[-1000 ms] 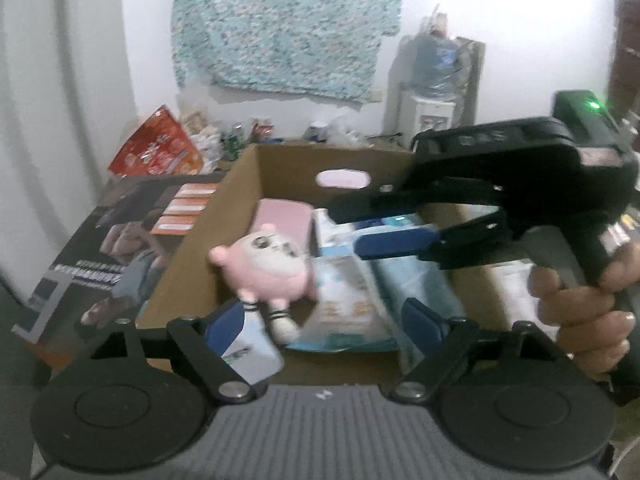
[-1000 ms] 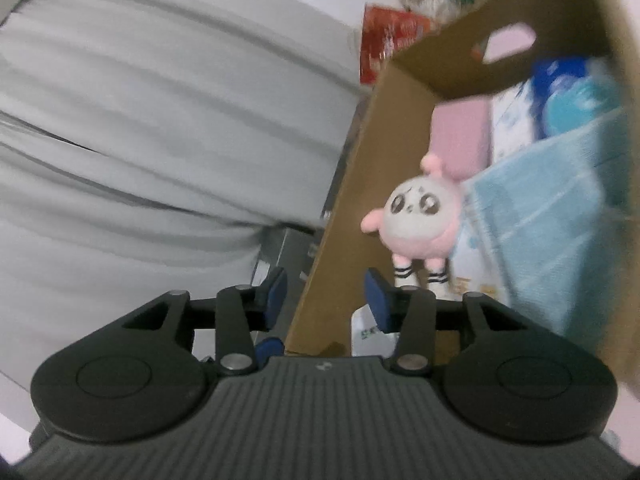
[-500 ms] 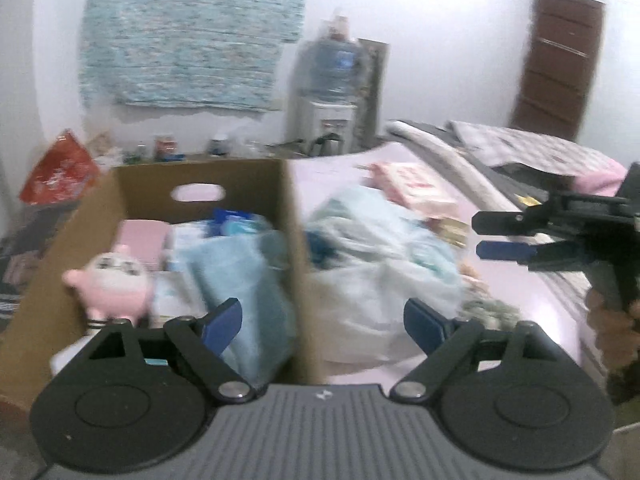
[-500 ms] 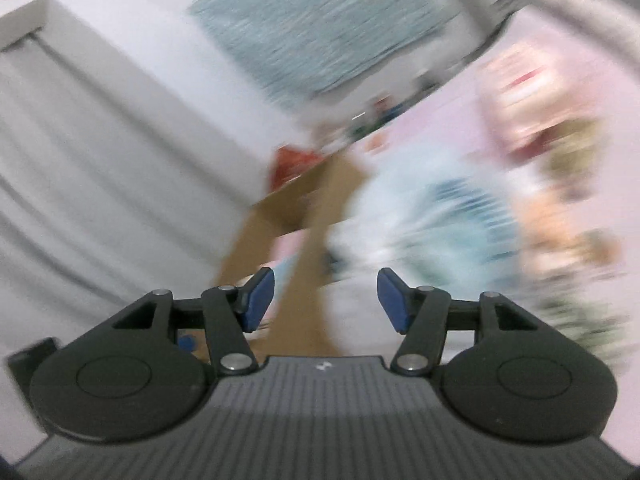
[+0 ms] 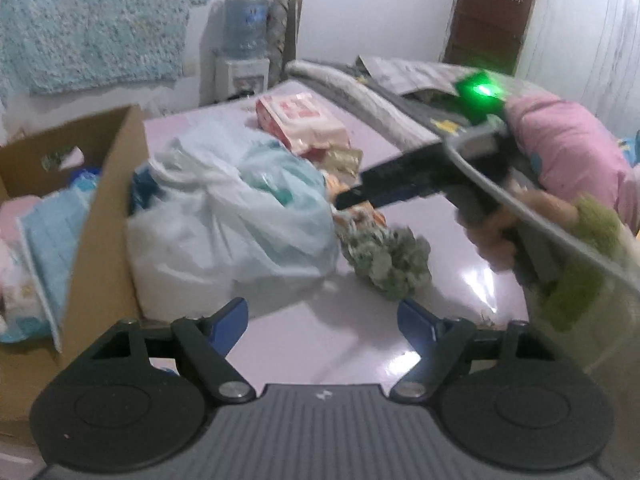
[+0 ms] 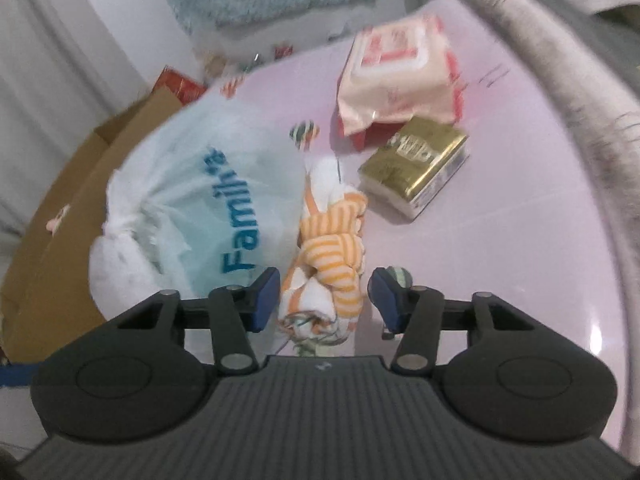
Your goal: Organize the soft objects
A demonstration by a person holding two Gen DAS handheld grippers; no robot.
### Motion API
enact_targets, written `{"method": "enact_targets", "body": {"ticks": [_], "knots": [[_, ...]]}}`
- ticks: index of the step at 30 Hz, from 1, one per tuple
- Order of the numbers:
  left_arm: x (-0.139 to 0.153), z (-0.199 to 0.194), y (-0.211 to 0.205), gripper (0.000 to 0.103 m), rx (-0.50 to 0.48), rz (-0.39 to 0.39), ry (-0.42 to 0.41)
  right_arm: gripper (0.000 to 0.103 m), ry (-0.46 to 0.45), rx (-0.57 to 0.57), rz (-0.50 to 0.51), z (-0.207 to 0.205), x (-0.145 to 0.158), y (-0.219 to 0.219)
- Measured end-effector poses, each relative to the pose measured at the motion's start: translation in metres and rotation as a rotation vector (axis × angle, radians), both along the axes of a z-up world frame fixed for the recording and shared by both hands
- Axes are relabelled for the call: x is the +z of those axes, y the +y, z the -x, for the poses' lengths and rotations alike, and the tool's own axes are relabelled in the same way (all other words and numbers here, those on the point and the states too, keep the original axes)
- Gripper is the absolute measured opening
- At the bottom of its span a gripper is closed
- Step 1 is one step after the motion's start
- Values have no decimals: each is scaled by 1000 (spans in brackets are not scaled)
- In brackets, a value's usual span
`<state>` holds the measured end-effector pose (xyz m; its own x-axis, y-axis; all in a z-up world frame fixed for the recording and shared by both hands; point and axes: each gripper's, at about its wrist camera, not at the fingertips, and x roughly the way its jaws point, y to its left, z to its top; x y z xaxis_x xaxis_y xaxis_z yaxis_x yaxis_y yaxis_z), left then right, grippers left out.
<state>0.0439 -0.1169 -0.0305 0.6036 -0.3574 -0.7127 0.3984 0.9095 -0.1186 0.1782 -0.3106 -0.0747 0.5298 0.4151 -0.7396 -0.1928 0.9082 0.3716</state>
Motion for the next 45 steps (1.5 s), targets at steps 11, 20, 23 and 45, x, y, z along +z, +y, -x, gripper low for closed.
{"method": "enact_targets", "body": {"ticks": [11,20,23,45], "knots": [[-14,0,3,77,23,18,35,25,19,-60,-100,-10,-1,-14],[-18,4,3,74,33,28,40,25,-71,-162,-240,32,39,-47],[-20,8,5,74,39,39,45,25,-86,-160,-293,60,49,-52],[-37,31,17,81,-29,77,159,31,178,-94,-525,168,-49,36]]}}
